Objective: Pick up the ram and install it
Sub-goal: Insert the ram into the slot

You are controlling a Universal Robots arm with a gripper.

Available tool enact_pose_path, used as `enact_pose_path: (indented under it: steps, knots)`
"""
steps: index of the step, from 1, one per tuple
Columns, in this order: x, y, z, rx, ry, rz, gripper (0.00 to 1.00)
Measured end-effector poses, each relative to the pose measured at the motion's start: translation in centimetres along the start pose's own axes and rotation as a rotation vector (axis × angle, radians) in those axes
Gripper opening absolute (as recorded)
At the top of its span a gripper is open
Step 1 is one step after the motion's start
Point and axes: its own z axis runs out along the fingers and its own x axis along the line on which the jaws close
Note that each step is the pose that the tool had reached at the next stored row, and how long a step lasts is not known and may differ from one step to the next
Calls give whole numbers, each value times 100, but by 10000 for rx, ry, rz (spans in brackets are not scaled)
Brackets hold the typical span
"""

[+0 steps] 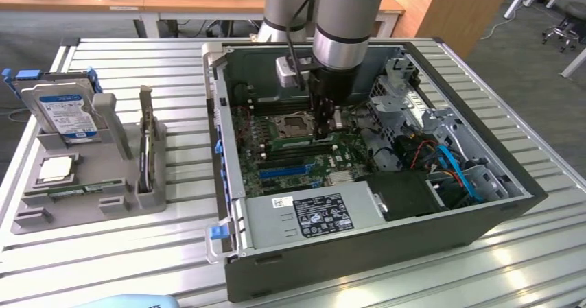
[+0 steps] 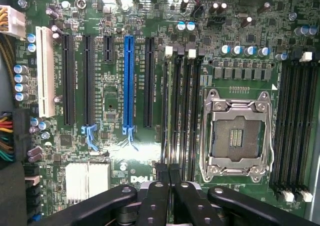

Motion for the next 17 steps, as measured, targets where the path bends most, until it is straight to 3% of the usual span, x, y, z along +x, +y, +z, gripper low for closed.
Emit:
enact_pose_path:
  steps: [5, 17]
  knots:
    - [0, 31, -1, 43, 0, 0, 12]
    - [1, 41, 32, 44, 3, 6, 12]
